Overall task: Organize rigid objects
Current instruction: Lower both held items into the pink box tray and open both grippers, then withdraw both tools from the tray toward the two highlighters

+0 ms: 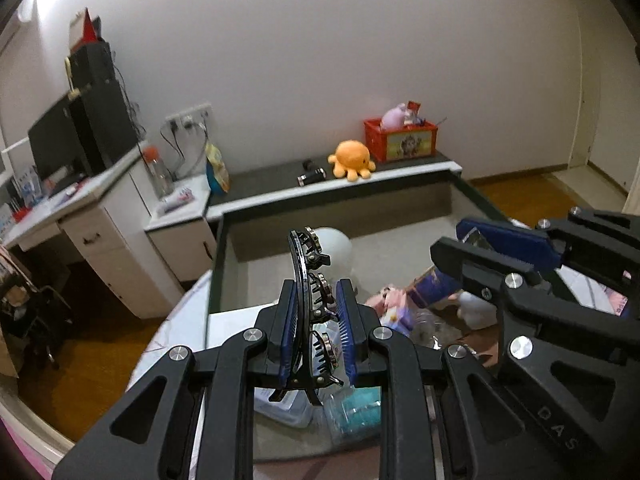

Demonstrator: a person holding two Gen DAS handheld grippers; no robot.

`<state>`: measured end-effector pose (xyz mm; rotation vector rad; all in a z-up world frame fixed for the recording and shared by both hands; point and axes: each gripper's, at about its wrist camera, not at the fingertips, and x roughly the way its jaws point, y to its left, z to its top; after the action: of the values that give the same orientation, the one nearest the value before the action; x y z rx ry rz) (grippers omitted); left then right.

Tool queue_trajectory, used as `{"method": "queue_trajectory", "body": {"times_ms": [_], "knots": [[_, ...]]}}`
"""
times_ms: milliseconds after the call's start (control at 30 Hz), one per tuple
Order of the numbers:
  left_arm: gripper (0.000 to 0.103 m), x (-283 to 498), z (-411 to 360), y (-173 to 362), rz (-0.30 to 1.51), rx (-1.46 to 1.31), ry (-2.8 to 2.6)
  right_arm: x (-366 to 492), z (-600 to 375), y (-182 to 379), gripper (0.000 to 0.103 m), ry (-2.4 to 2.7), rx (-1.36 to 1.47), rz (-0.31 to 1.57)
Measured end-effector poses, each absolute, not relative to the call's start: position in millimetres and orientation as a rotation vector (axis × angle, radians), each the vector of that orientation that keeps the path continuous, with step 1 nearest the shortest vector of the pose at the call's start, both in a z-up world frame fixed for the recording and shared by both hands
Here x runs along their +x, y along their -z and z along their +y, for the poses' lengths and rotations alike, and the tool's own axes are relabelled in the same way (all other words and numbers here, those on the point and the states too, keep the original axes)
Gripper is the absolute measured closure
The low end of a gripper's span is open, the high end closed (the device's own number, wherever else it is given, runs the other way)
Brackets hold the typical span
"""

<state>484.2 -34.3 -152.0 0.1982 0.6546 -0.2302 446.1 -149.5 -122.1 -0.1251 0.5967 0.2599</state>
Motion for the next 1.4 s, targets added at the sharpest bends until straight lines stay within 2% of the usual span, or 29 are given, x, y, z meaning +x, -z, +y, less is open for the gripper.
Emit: {"method": "queue_trajectory", "body": {"times_ms": [100, 133, 167, 200, 233, 267, 300, 367, 433, 633, 700, 733, 1033, 1400], "knots": [[0.082, 495, -35, 162, 0.677, 0.184, 0.227, 457, -147, 128, 0.086, -0.262, -0.132, 0.6], [0.079, 498, -34, 164, 0.689, 0.185, 0.222, 460, -147, 130, 0.085, -0.264, -0.135, 0.603], [0.073, 500, -33, 167, 0.696, 0.194, 0.213, 462, -147, 132, 0.078, -0.265, -0.135, 0.613], [0.056, 501, -33, 168, 0.696, 0.197, 0.205, 463, -147, 132, 0.069, -0.257, -0.135, 0.613], [0.041, 500, -32, 169, 0.695, 0.198, 0.193, 461, -148, 131, 0.043, -0.242, -0.138, 0.601], [0.037, 500, -30, 168, 0.693, 0.195, 0.188, 461, -148, 129, 0.019, -0.233, -0.14, 0.59], [0.033, 496, -28, 165, 0.682, 0.178, 0.189, 460, -151, 126, 0.016, -0.223, -0.135, 0.575], [0.032, 490, -22, 158, 0.671, 0.144, 0.193, 456, -155, 119, 0.016, -0.229, -0.119, 0.566], [0.023, 477, -17, 147, 0.646, 0.13, 0.182, 449, -160, 112, 0.016, -0.216, -0.107, 0.556], [0.009, 415, -6, 110, 0.521, 0.125, 0.116, 406, -174, 82, 0.014, -0.161, -0.067, 0.498], [0.006, 390, -4, 101, 0.485, 0.138, 0.095, 387, -178, 72, 0.007, -0.136, -0.058, 0.468], [0.0, 381, -4, 98, 0.472, 0.145, 0.085, 378, -178, 68, 0.0, -0.117, -0.058, 0.453], [0.0, 278, 16, 73, 0.388, 0.094, 0.042, 260, -180, 45, 0.0, 0.021, -0.111, 0.328], [0.0, 180, 19, 58, 0.303, 0.065, 0.076, 173, -176, 38, 0.0, -0.01, -0.081, 0.303]]}}
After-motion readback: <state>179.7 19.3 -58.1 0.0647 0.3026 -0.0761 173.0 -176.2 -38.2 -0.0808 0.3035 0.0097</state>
